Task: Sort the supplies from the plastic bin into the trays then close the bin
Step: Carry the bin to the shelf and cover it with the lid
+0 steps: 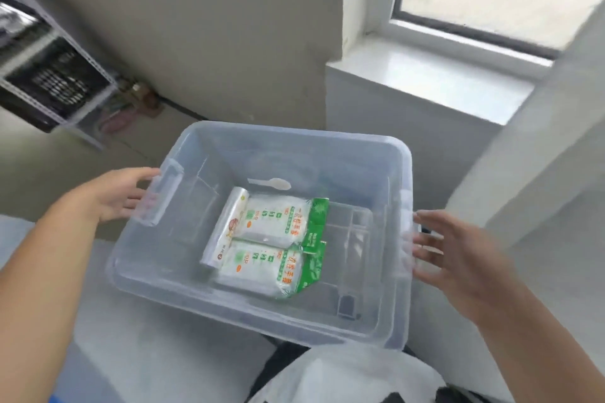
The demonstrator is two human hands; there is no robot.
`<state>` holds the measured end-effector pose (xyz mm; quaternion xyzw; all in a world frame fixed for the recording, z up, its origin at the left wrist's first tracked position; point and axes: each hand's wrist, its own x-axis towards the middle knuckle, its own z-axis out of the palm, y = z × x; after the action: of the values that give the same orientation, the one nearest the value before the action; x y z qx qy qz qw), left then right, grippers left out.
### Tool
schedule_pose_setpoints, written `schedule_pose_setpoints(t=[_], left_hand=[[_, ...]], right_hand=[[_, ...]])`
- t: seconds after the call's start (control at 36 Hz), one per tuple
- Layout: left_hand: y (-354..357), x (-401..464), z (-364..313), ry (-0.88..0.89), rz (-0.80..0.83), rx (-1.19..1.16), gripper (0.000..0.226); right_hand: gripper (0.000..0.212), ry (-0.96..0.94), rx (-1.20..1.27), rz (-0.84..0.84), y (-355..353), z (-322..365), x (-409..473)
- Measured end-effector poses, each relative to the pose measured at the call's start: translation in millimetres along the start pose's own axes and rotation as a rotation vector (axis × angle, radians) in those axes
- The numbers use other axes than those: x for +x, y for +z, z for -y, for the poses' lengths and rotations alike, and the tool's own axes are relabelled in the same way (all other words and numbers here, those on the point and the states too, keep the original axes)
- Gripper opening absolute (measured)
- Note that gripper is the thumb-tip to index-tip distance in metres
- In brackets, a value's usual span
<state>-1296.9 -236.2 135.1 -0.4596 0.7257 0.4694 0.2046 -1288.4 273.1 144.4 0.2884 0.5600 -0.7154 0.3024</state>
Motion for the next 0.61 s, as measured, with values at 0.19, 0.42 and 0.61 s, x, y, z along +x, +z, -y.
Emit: schedule_pose_setpoints(t=[0.19,0.42,0.61], left_hand=[[-69,17,25,-0.066,-0.083,-0.415,0.039],[-135,86,39,-0.111,-0.102,-0.672,0.053],[-194,167,50,-0.146,-0.125,-0.764,0.055]], right_hand=[[0.034,-0.081,-0.23,0.116,107,89,103],[0.016,-0.199,-0.563,0.225,290,182,213],[0.024,-0.171,-0.745,0.253,444,218,280]])
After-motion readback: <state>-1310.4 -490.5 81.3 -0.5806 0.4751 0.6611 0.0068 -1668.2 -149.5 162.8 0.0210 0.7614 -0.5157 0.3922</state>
